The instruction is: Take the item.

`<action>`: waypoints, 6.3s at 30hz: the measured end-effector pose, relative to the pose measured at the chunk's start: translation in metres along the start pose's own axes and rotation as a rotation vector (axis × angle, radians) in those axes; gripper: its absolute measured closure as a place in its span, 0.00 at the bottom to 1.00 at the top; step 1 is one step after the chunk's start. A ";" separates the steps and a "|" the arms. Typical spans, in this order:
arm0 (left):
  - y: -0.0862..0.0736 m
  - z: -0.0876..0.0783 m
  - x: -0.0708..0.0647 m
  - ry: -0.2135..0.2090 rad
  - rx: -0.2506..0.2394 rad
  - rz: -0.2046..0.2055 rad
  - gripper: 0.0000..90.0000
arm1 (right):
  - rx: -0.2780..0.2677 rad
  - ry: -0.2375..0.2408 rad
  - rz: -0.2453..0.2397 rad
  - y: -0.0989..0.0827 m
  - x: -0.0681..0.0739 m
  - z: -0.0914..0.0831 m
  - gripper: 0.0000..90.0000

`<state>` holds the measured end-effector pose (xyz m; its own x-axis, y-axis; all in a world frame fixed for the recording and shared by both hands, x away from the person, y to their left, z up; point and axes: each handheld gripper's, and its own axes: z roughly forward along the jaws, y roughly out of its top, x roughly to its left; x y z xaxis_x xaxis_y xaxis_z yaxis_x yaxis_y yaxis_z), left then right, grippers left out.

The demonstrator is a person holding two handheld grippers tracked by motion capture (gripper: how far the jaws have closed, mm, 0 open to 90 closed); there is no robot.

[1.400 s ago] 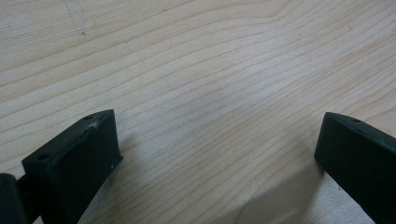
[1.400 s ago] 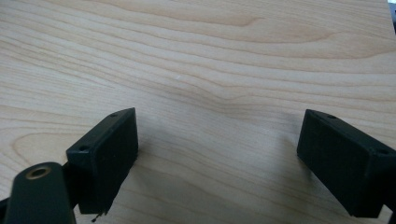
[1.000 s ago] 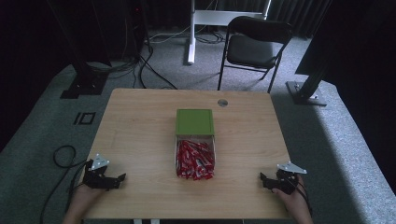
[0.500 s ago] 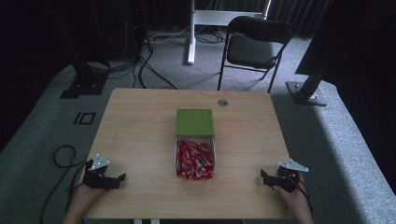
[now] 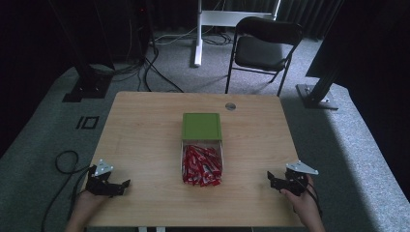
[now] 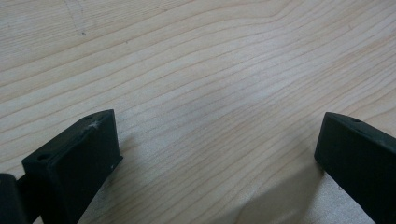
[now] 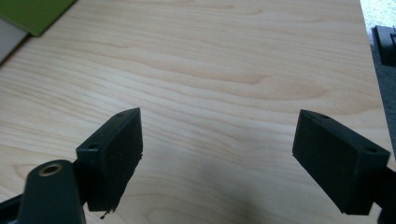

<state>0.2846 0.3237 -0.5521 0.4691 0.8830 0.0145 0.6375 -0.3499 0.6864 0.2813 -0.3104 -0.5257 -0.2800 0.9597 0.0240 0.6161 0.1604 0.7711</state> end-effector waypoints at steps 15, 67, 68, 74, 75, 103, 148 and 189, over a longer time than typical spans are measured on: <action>0.000 0.000 0.000 0.000 0.000 0.000 0.01 | -0.051 0.036 -0.019 0.021 0.012 -0.004 0.18; 0.000 0.000 0.000 -0.001 0.000 0.000 0.01 | -0.184 0.318 -0.152 0.085 0.094 -0.015 0.20; 0.000 0.000 0.000 -0.001 0.000 0.001 0.01 | -0.184 0.321 -0.155 0.087 0.097 -0.014 0.20; 0.000 0.000 0.000 -0.001 0.000 0.001 0.01 | -0.189 0.374 -0.175 0.093 0.113 -0.013 0.20; 0.000 0.000 0.000 -0.001 0.000 0.001 0.01 | -0.190 0.381 -0.179 0.094 0.116 -0.012 0.20; 0.000 0.000 0.000 -0.001 0.001 0.001 0.01 | -0.161 0.511 -0.254 0.101 0.174 0.006 0.24; 0.000 0.000 0.000 0.000 -0.001 0.001 0.01 | -0.067 0.334 -0.374 0.086 0.198 0.039 0.91; 0.000 0.000 0.000 -0.001 0.000 0.001 0.01 | -0.168 0.497 -0.320 0.097 0.175 -0.009 0.94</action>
<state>0.2846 0.3238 -0.5521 0.4699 0.8826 0.0145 0.6371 -0.3504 0.6866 0.2855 -0.1287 -0.4414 -0.7666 0.6410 0.0378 0.3317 0.3450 0.8780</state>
